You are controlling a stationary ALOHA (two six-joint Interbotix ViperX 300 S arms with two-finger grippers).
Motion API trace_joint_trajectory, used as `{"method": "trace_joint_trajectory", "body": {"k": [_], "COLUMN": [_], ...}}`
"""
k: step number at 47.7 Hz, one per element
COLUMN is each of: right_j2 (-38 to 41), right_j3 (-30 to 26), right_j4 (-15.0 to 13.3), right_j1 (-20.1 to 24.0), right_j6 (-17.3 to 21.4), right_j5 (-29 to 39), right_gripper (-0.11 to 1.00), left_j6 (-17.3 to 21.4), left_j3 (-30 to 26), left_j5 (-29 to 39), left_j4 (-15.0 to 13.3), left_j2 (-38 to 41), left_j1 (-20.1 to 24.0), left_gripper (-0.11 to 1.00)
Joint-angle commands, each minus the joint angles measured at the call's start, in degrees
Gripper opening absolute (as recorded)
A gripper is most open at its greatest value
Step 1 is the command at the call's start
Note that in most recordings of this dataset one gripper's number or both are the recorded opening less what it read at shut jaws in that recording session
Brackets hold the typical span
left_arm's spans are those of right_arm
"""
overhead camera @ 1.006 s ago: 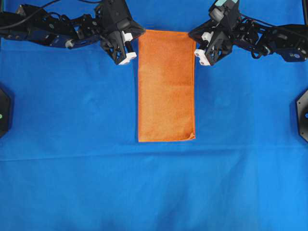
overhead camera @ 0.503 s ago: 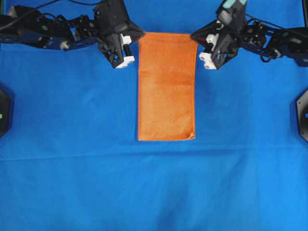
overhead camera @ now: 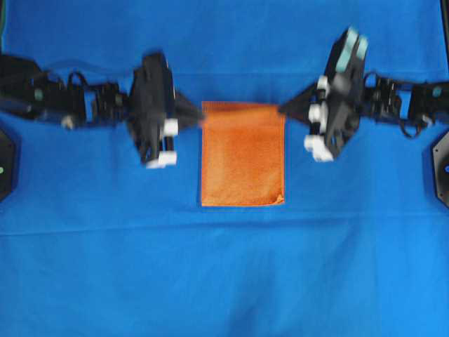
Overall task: Fold the orange towel.
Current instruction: 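Pull the far end toward the near end, folding the strip in half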
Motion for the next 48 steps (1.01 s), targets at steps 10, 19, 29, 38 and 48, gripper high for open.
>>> {"method": "trace_joint_trajectory", "body": {"k": [10, 19, 29, 38, 48], "right_j2": [-0.4, 3.4, 9.1, 9.8, 9.8], "right_j3": [0.1, -0.2, -0.9, -1.1, -1.3], "right_j4": [0.3, 0.3, 0.5, 1.3, 2.3], "right_j1": [8.9, 11.1, 11.2, 12.3, 12.7], "right_j6": [3.6, 5.0, 5.4, 5.4, 5.4], "right_j5": [2.5, 2.5, 0.4, -0.4, -0.4], "right_gripper": [0.03, 0.03, 0.03, 0.03, 0.03], "left_j6": [-3.3, -6.0, -6.4, -6.9, -7.7], "left_j3": [-0.4, -0.5, -0.7, -0.7, -0.9], "left_j5": [0.9, 0.4, -1.0, -2.5, -2.5], "left_j4": [-0.1, -0.1, -0.2, -0.1, -0.1], "left_j2": [0.1, 3.3, 6.4, 6.7, 6.7], "left_j1": [-9.1, -11.3, -11.5, -13.0, -13.2], "left_gripper": [0.02, 0.02, 0.02, 0.02, 0.07]}}
